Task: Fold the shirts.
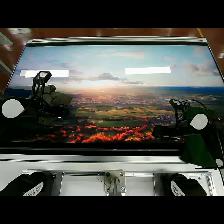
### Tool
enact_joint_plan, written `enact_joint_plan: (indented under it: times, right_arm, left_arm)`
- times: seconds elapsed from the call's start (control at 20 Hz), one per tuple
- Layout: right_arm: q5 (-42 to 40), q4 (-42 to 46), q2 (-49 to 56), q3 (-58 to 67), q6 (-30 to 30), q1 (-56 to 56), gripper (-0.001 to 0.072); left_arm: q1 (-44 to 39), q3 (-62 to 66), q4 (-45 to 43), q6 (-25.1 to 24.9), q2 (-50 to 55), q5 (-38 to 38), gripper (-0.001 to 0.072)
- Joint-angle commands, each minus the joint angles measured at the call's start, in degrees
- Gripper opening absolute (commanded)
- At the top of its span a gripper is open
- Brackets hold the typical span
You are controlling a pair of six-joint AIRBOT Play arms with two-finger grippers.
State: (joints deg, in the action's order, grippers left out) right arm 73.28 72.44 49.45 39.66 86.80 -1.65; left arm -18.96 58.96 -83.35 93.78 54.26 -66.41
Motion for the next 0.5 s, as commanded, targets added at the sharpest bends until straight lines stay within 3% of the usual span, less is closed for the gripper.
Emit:
enact_joint_plan:
  times: [0.0,0.45]
  right_arm:
    - [0.0,0.0,0.0,0.0,0.0,0.0,0.0638]
    - [-2.1,-0.1,0.0,0.0,0.0,0.0,0.0638]
  left_arm:
    - [0.0,0.0,0.0,0.0,0.0,0.0,0.0505]
    - [0.0,0.0,0.0,0.0,0.0,0.0,0.0505]
